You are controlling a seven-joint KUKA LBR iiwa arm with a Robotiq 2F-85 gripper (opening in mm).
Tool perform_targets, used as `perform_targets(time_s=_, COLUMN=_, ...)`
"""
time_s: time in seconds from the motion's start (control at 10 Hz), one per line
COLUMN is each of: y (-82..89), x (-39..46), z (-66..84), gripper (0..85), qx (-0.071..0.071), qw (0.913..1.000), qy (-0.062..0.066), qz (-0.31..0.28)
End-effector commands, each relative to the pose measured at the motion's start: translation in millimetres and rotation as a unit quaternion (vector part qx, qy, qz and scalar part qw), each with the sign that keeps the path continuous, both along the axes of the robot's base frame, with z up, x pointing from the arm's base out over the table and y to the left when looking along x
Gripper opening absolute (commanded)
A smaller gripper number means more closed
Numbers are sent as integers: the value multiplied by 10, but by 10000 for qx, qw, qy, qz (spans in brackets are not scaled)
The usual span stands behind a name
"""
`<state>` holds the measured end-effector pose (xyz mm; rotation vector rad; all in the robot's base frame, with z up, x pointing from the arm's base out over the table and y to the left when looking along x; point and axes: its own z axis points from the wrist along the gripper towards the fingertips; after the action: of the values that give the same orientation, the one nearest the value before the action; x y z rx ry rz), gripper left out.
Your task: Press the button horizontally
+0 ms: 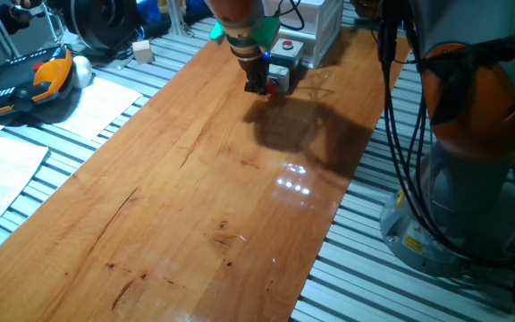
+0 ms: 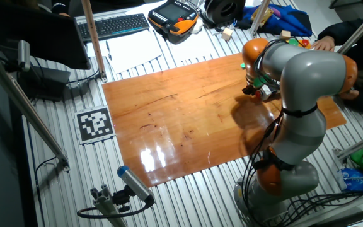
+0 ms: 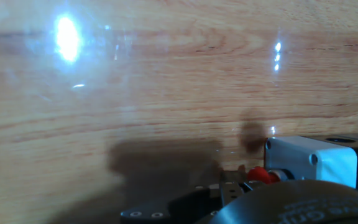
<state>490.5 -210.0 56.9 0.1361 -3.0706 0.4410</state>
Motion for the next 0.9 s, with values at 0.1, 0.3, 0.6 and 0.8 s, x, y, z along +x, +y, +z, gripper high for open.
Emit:
perform_targets(time_s=0.1, y=-30, x=-16, z=-14, gripper=0, qx=-9, qw=10000, qy=19, qz=42)
perform_targets(time_s=0.3, y=-51, x=-25, z=-20, gripper=0, qx=30, qw=10000, qy=26, qz=64)
perform_targets(time_s=0.6, y=-146, x=-25, z=-16, gripper=0, qx=86, qw=9998, qy=58, qz=151)
perform_targets(time_s=0.8, y=-199, x=-13, z=-1, gripper=0, qx=87, qw=9998, qy=69, qz=188)
